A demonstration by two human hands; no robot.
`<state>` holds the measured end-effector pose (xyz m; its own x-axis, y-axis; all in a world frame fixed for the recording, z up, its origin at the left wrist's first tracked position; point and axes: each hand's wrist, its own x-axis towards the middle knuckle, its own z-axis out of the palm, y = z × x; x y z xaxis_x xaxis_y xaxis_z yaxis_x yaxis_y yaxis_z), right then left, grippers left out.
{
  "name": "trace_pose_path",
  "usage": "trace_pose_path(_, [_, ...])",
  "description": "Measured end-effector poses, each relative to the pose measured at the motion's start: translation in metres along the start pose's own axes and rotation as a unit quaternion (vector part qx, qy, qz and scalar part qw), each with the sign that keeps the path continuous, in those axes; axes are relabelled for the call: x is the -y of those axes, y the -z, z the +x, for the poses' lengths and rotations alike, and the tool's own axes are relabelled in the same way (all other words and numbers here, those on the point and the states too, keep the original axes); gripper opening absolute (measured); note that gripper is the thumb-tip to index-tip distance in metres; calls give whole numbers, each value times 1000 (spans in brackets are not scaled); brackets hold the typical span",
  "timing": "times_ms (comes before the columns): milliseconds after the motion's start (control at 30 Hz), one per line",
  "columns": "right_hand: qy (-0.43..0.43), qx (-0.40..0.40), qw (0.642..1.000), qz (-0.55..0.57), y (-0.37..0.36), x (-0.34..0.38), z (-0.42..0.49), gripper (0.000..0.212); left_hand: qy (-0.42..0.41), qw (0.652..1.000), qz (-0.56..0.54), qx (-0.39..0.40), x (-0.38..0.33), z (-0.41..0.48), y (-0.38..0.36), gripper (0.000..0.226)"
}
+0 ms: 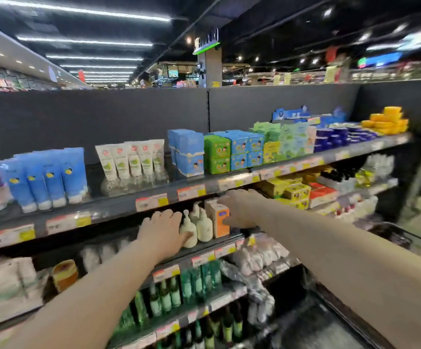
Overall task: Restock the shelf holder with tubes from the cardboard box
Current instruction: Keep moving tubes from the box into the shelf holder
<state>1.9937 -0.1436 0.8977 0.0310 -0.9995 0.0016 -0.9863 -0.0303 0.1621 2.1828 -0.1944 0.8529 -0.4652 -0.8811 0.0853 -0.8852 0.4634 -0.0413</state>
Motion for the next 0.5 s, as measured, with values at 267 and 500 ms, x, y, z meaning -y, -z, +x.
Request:
trace_pose_path(267, [-166, 51, 985, -8, -35, -107, -157, 58, -169, 986, -1, 7, -162, -24, 4, 53])
trace_pose_path(500, [-274, 62, 959, 27, -62, -220, -310, 59, -267, 963, -26, 17, -344, -49, 9, 56])
